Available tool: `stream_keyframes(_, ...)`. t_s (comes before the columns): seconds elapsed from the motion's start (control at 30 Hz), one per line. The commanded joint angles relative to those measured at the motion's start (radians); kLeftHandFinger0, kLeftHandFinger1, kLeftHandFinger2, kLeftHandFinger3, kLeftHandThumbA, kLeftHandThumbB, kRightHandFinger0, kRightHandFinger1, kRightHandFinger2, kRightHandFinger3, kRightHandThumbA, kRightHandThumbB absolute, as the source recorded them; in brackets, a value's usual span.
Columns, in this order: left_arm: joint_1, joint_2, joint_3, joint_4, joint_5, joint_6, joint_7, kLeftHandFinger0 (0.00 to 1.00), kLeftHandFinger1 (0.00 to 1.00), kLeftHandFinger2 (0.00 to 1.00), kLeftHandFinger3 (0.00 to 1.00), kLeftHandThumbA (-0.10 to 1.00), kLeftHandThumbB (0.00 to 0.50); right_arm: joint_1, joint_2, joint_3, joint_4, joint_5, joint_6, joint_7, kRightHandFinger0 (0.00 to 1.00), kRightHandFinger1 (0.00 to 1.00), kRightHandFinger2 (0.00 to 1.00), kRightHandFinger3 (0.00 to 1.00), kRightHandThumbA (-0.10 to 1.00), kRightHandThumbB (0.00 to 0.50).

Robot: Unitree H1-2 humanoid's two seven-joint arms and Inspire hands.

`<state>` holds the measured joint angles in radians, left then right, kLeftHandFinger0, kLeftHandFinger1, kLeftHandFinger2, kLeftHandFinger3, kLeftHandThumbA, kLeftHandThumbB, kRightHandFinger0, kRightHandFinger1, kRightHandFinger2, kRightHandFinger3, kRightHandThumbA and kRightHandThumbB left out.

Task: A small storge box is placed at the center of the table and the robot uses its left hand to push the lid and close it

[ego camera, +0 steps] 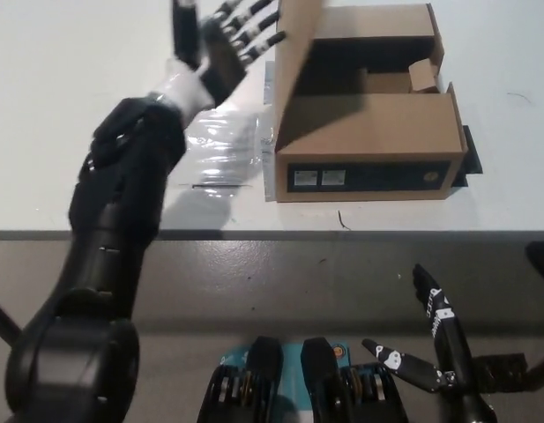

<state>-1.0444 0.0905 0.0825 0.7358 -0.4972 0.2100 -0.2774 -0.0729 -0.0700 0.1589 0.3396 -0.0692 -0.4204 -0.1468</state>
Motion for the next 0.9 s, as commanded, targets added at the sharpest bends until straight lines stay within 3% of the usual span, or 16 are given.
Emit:
stream_keyframes(0.0,-0.02,-0.03,-0.13,-0.179,0.182,-0.009,0.029,1.0,1.0,1.0,1.0,1.0,0.367,-0.015,-0.003,0.019,-0.012,-0.033,-0.05,-0.021,1.0,1.0,1.0,1.0,1.0,0.367)
stream_keyframes(0.2,0.02,-0.046,-0.304,-0.304,0.351,-0.062,0.058,1.0,1.0,1.0,1.0,1.0,0.365,-0.023,-0.017,0.032,-0.016,-0.037,-0.05,-0.011,1.0,1.0,1.0,1.0,1.0,0.359)
stream_keyframes(0.27,0.037,-0.071,-0.344,-0.326,0.343,-0.019,0.035,1.0,1.0,1.0,1.0,1.0,0.407,-0.023,-0.025,0.038,-0.016,-0.039,-0.05,-0.004,1.0,1.0,1.0,1.0,1.0,0.344)
stream_keyframes(0.3,0.044,-0.08,-0.345,-0.334,0.326,0.004,0.026,1.0,1.0,1.0,1.0,1.0,0.409,-0.023,-0.027,0.041,-0.017,-0.038,-0.05,-0.004,1.0,1.0,1.0,1.0,1.0,0.341)
stream_keyframes(0.37,0.068,-0.101,-0.334,-0.35,0.28,0.042,0.008,1.0,1.0,1.0,1.0,1.0,0.356,-0.016,-0.029,0.049,-0.021,-0.045,-0.05,-0.008,1.0,1.0,1.0,1.0,1.0,0.345)
stream_keyframes(0.6,0.16,-0.141,-0.301,-0.363,0.251,0.104,0.008,1.0,1.0,1.0,1.0,1.0,0.355,-0.013,-0.045,0.067,-0.018,-0.053,-0.05,-0.011,1.0,1.0,1.0,1.0,1.0,0.341)
stream_keyframes(0.87,0.222,-0.145,-0.268,-0.367,0.243,0.113,-0.014,1.0,1.0,1.0,1.0,1.0,0.354,-0.018,-0.044,0.075,-0.015,-0.056,-0.05,-0.013,1.0,1.0,1.0,1.0,1.0,0.335)
